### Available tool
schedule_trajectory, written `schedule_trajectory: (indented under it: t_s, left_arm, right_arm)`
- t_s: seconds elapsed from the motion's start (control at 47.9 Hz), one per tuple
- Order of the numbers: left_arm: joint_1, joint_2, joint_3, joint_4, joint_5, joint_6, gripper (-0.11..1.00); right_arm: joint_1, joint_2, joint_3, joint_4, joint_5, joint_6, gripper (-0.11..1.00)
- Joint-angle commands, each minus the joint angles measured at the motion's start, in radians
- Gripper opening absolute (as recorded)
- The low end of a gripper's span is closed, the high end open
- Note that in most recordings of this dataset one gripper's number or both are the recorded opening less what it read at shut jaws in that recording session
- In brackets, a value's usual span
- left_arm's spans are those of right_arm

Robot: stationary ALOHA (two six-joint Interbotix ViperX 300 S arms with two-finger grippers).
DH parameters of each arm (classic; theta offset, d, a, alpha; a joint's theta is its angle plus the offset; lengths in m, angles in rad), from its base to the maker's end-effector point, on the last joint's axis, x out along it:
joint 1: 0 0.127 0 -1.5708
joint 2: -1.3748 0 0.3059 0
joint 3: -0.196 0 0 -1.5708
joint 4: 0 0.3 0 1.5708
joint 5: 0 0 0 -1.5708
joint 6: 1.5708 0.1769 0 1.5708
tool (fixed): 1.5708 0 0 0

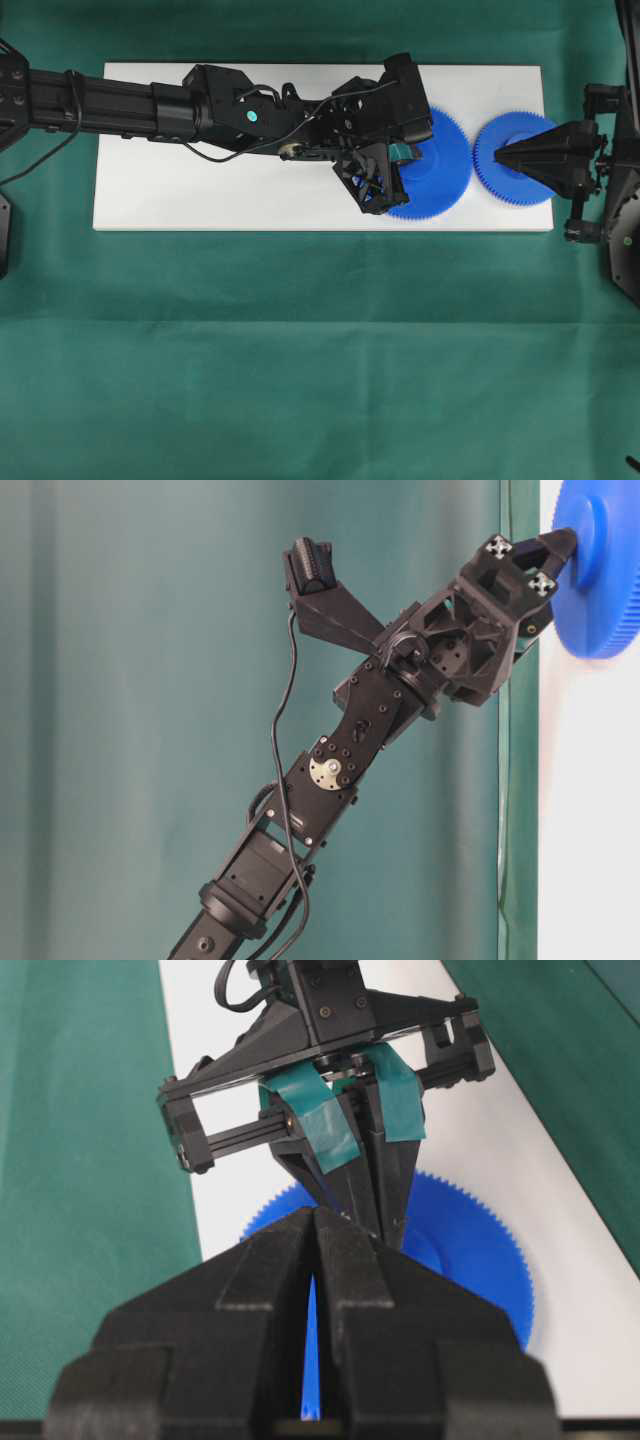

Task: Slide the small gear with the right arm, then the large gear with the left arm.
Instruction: 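Hold the large gear meshed against the small gear, then slide the large gear back left to the board's left end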

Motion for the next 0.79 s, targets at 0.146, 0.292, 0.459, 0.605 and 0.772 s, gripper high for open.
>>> schedule_trajectory:
  t_s: [0.146, 0.292, 0.459, 0.605, 0.772]
  left_arm:
    - [0.002, -0.023, 0.025, 0.003, 0.011, 0.002, -0.01]
    - [0.014, -0.063, 0.100, 0.003, 0.011, 0.000, -0.01]
    - [0.034, -0.152, 0.291, 0.003, 0.014, -0.008, -0.01]
    - [0.060, -0.258, 0.502, -0.003, -0.006, -0.023, -0.01]
    - [0.104, -0.411, 0.699, -0.003, -0.057, -0.126, -0.01]
  right_arm:
    - [0.002, 0.003, -0.011, -0.002, -0.009, 0.002, 0.52]
    - [0.002, 0.003, -0.011, -0.002, -0.009, 0.003, 0.53]
    - [0.002, 0.002, -0.008, -0.002, -0.009, 0.005, 0.52]
    - [0.002, -0.003, 0.005, -0.002, -0.009, 0.005, 0.53]
    - [0.002, -0.008, 0.008, -0.002, -0.009, 0.005, 0.52]
